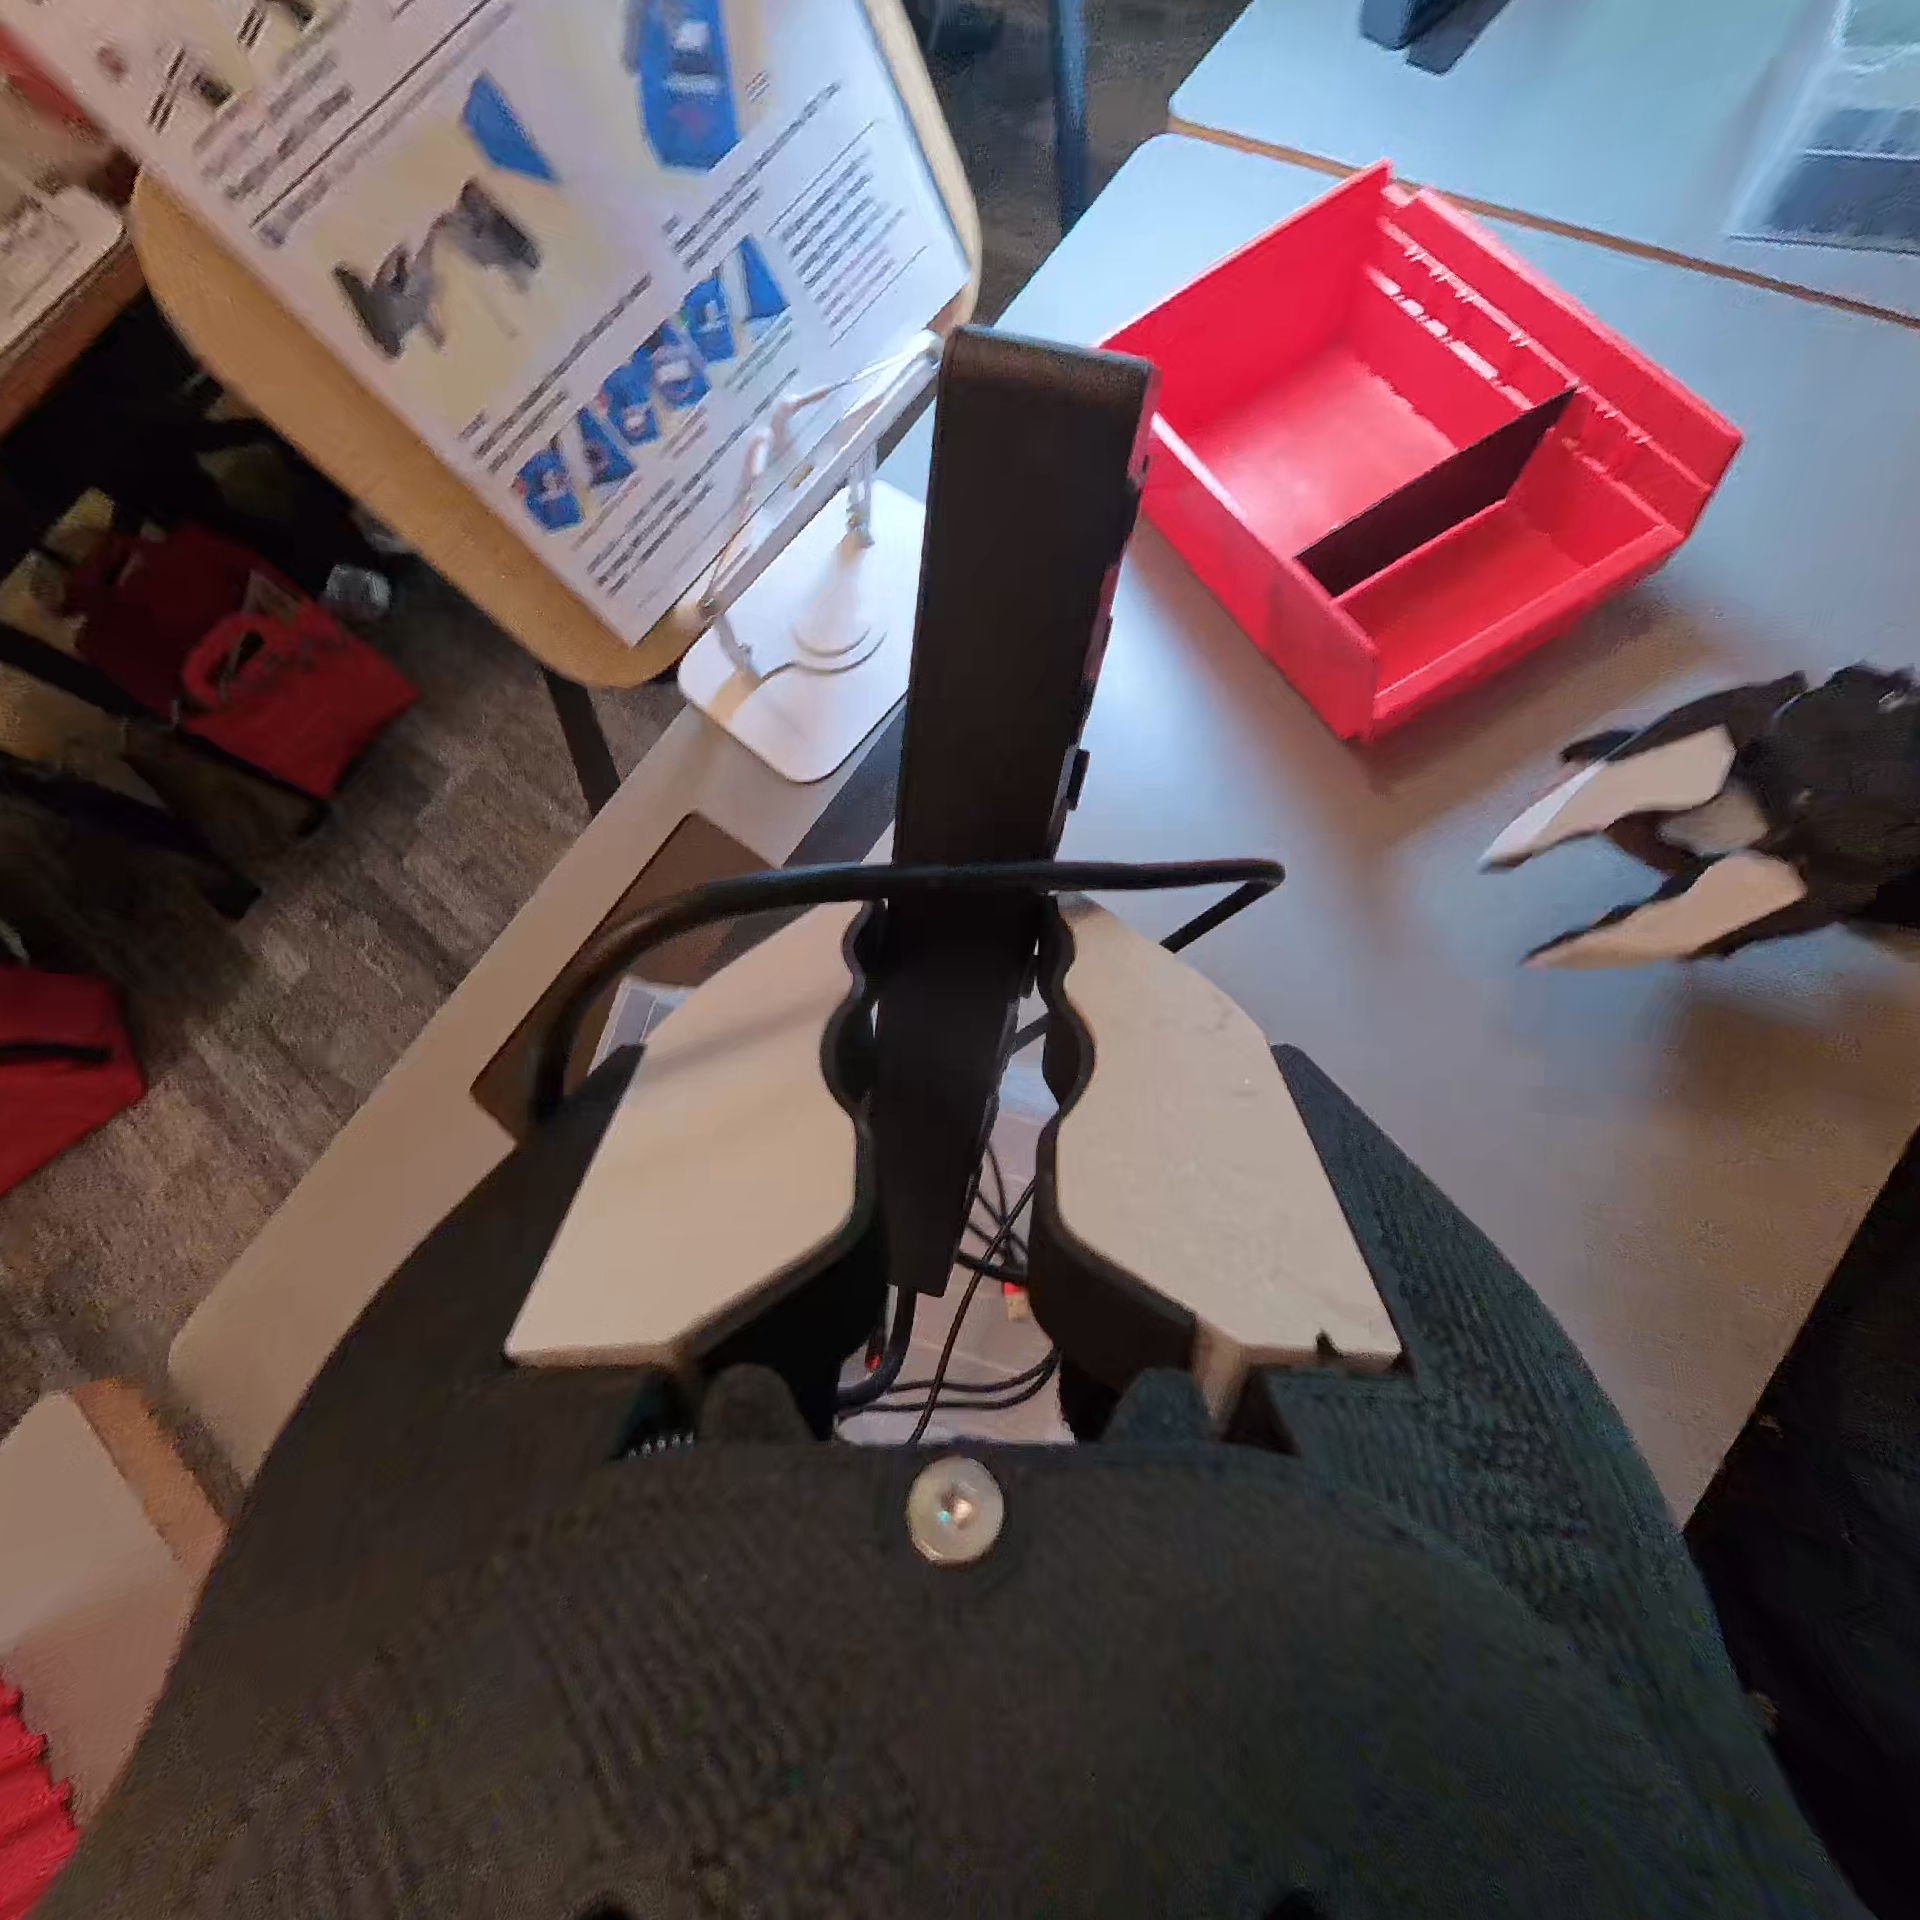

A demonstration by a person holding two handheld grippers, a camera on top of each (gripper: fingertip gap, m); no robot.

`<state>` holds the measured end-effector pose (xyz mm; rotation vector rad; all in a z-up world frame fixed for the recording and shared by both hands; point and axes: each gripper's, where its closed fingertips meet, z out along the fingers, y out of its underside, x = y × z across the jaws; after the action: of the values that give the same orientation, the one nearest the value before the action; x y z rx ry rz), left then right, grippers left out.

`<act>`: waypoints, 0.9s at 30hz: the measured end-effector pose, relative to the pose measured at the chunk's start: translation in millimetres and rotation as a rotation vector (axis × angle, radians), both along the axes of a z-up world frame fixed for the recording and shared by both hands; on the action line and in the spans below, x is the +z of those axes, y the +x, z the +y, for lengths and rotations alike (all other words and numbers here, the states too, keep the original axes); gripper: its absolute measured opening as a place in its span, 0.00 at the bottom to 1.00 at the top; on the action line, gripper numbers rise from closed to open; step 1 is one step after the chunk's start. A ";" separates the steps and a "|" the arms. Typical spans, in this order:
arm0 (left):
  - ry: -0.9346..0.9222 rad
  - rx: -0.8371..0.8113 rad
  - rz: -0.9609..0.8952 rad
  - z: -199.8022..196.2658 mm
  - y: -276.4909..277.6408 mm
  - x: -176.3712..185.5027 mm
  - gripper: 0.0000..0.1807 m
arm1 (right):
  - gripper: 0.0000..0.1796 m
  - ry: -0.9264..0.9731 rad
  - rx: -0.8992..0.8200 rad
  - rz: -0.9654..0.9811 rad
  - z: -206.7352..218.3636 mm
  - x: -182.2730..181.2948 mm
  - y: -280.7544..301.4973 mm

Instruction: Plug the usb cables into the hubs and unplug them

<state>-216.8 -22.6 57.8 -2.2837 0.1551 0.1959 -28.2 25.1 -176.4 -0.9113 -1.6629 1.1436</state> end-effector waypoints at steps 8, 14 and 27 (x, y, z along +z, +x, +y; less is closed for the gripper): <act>0.129 -0.272 -0.040 38.4 124.3 27.6 0.16 | 0.39 0.259 0.128 0.003 -103.6 -9.6 -103.3; 0.269 -0.394 -0.015 32.4 178.5 66.9 0.16 | 0.02 0.364 0.137 0.144 -110.8 19.3 -99.9; -0.062 -0.330 -0.115 26.9 124.9 -138.5 0.16 | 0.02 0.167 0.393 0.366 -68.9 169.0 50.2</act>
<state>-91.9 4.3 -80.7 -2.2845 0.4787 -0.1129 22.0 -43.8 -7.4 -0.2499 -1.6356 1.3149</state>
